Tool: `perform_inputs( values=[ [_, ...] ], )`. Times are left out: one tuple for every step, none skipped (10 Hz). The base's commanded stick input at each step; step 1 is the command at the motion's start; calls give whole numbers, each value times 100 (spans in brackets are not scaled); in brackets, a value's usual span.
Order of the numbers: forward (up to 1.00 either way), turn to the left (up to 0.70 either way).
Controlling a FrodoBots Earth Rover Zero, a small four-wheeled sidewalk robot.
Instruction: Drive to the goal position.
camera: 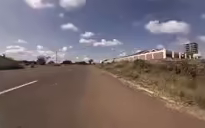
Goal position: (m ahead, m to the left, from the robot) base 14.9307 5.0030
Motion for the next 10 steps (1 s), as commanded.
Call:
perform_inputs(
  values=[
    [100, -24],
    [100, 3],
    [100, 5],
    [100, 5],
    [100, 5],
    [100, 10],
    [100, 24],
    [100, 39],
    [100, 45],
    [100, 45]
  ],
)
